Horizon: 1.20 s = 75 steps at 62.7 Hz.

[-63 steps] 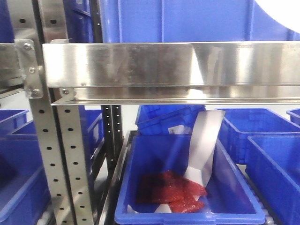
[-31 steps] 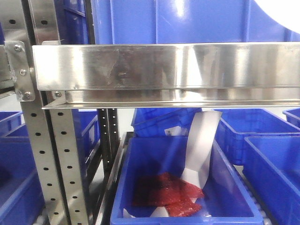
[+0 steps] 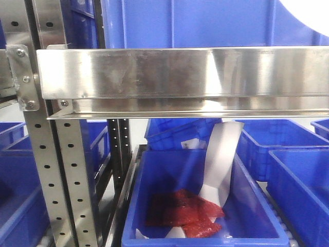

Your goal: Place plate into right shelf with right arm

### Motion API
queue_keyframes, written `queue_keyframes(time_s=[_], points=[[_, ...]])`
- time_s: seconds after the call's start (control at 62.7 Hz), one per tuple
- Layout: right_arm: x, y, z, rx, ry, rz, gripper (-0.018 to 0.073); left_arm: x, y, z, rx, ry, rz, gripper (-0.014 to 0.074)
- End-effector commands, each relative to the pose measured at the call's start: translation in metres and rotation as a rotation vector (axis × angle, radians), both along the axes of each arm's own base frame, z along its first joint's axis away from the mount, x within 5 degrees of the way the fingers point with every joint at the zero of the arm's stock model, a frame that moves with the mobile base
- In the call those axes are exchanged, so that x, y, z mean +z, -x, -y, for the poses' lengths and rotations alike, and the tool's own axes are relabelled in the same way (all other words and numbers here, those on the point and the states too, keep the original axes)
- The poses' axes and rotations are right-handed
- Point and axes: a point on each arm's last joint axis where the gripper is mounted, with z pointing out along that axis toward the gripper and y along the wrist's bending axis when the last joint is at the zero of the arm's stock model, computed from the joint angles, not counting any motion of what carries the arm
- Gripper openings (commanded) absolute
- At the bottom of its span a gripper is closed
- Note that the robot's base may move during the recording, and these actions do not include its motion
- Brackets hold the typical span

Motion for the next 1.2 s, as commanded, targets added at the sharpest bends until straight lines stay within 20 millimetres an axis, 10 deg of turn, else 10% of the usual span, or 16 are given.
queue_keyframes(time_s=[0.0,0.255,0.638,1.181], points=[[0.031,0.003,0.002,-0.023,-0.031,0.204,0.0048,0.005,0.001,-0.001,0.009,0.018,0.089,-0.0128],[0.095,-0.015,0.002,-0.03,-0.064,0.343,0.0048,0.005,0.001,-0.001,0.009,0.018,0.089,-0.0128],[0.172,-0.106,-0.022,0.054,-0.076,0.328,0.0048,0.005,0.001,-0.001,0.009,0.018,0.089,-0.0128],[0.155,-0.243,-0.071,0.121,-0.063,0.202,0.0048,0.005,0.001,-0.001,0.009,0.018,0.089,-0.0128]])
